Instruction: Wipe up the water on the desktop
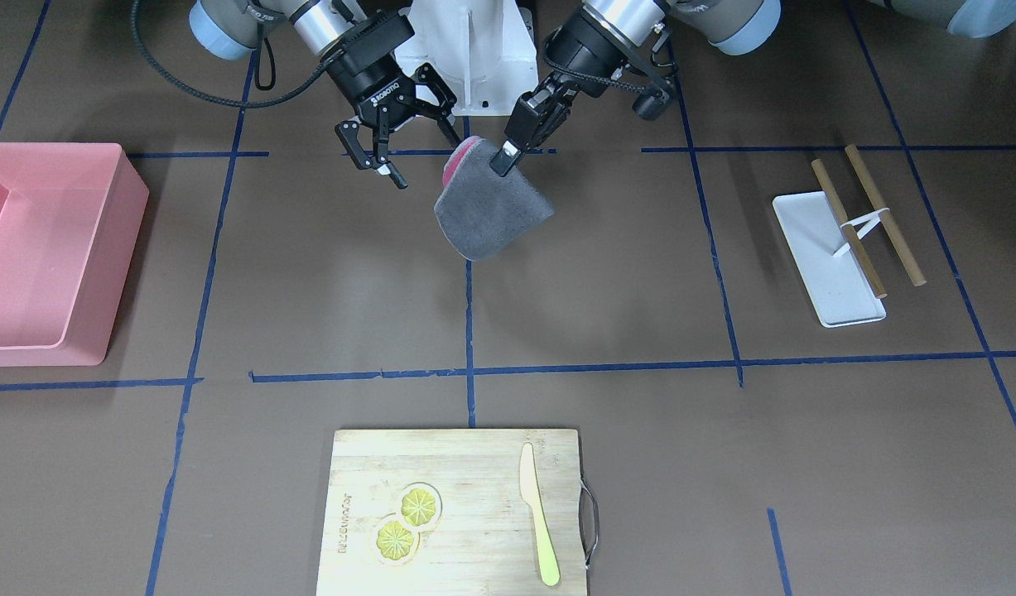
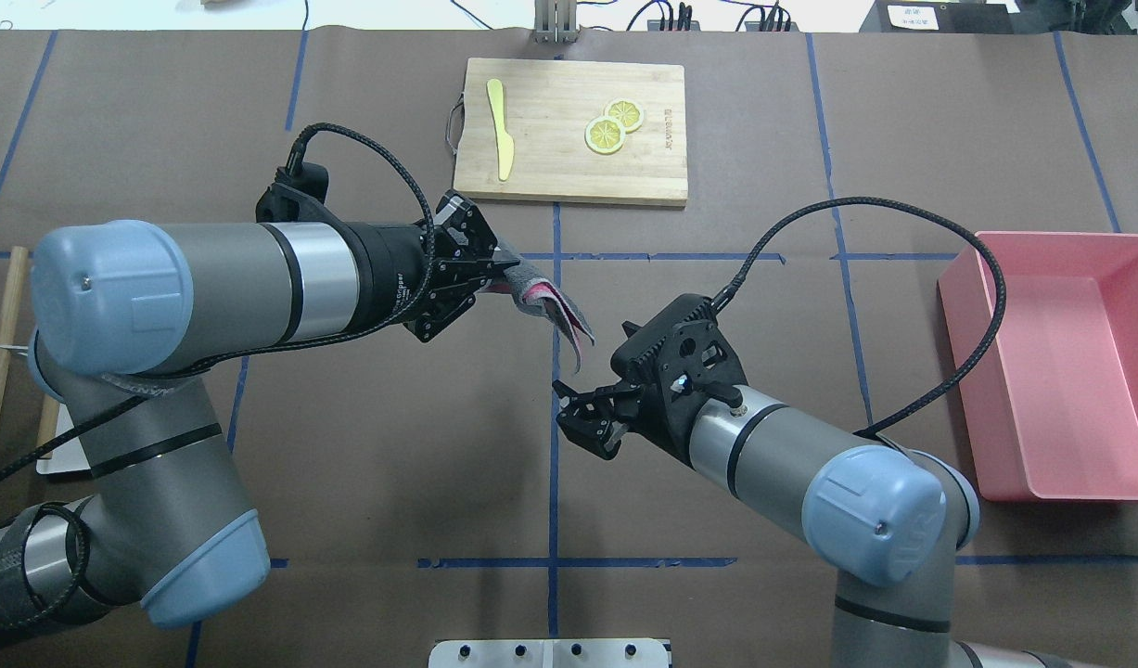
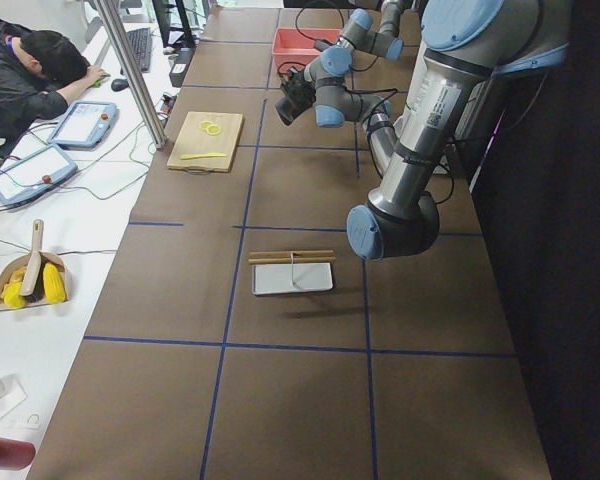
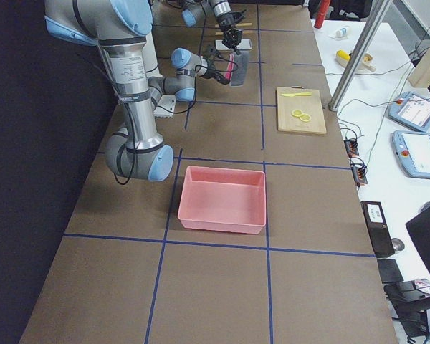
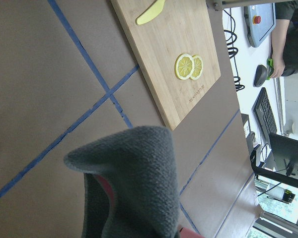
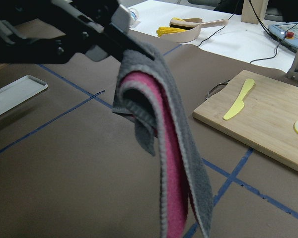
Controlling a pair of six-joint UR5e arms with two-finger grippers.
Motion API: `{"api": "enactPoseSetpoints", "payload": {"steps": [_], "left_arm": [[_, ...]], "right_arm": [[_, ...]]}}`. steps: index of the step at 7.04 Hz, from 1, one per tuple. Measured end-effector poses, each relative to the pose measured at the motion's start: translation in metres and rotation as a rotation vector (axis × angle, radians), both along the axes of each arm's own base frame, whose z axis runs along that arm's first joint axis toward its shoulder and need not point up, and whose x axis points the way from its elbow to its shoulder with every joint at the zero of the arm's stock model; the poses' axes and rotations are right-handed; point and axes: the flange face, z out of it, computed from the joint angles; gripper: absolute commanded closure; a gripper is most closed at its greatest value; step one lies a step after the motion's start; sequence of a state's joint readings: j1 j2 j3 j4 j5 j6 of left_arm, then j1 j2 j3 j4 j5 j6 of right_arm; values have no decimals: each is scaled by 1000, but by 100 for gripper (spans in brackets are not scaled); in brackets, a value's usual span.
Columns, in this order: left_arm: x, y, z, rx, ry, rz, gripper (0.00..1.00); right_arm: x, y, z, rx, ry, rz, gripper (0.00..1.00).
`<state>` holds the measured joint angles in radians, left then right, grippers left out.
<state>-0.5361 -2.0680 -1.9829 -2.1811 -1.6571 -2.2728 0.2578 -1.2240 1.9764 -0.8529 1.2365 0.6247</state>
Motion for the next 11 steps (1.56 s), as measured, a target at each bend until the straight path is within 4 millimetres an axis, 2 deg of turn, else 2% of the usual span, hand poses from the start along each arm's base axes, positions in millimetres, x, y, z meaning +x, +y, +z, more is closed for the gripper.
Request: {"api": "enactPoseSetpoints", "payload": {"steps": [2,5,8,9,10,11], "left_arm": [[6,3,-6,-9,12,10,94],[26,24,-11,-7,18,62,94],[35,35,-15,-5,25,86,94],[35,35,-16,-5,25,86,94],[35,35,-16,-4,25,87,94],[35,35,-15,-5,24,87,94]], "right_arm": [[-5,5,-2,1,-3,-4,1],[-5,4,-3,2,-5,1,1],[-5,3,-3,2,-3,10,1],[-5,3,-2,2,-1,10,7],[-5,3,-2,0,-2,10,26],[-5,3,-2,-3,-6,9,40]]}}
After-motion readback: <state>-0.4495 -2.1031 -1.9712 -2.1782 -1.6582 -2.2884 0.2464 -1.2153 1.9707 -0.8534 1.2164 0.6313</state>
